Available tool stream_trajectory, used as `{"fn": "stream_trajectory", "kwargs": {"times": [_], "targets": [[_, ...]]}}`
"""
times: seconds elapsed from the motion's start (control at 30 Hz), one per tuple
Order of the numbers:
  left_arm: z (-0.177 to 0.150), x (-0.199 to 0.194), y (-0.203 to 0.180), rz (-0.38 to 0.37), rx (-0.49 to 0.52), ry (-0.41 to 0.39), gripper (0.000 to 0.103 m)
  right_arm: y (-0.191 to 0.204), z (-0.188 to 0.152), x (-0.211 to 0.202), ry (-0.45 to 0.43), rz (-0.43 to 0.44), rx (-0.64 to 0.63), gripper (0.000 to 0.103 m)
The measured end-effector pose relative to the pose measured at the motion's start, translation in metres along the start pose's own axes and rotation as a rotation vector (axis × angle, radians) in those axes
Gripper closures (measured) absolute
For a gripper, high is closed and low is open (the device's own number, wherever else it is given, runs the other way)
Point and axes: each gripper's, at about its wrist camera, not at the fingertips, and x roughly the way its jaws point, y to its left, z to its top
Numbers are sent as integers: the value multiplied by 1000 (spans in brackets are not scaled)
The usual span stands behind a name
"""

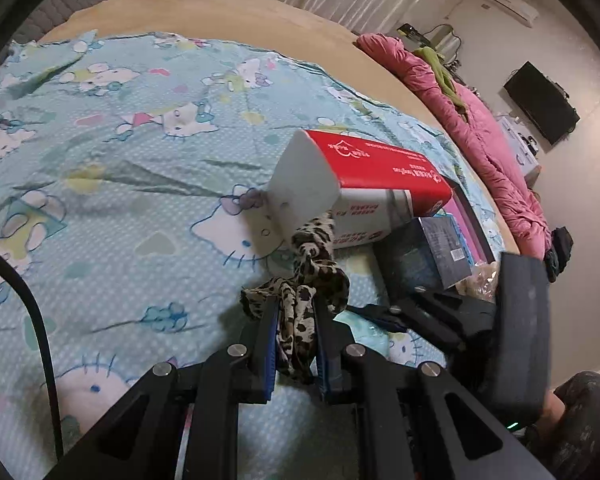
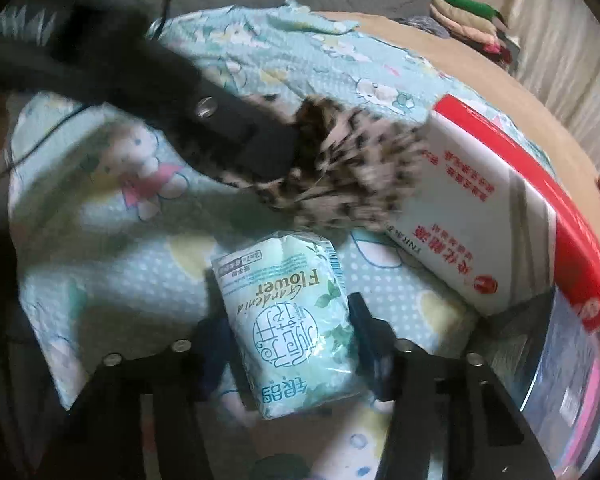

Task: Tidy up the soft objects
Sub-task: 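Close left gripper on the scrunchie while right gripper grasps the Flower pack, then lift and carry the scrunchie and Flower pack with both grippers over the tray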

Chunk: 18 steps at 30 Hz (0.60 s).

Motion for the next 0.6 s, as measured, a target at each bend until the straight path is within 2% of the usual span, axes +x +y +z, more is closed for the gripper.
{"fn": "stream_trajectory", "kwargs": {"times": [0.17, 0.3, 0.5, 0.6], "targets": [[-1, -25, -13, 7, 14, -56, 87, -5, -3, -33, -63, -2, 93, 53], [1, -48, -36, 15, 44, -110, 87, -4, -9, -78, -155, -18, 154, 53], [0, -73, -85, 21, 138, -163, 87, -23, -30, -146, -263, -130, 279, 53], [0, -76, -120, 15, 197, -166, 87, -35, -57, -187, -304, -166, 367, 53]]}}
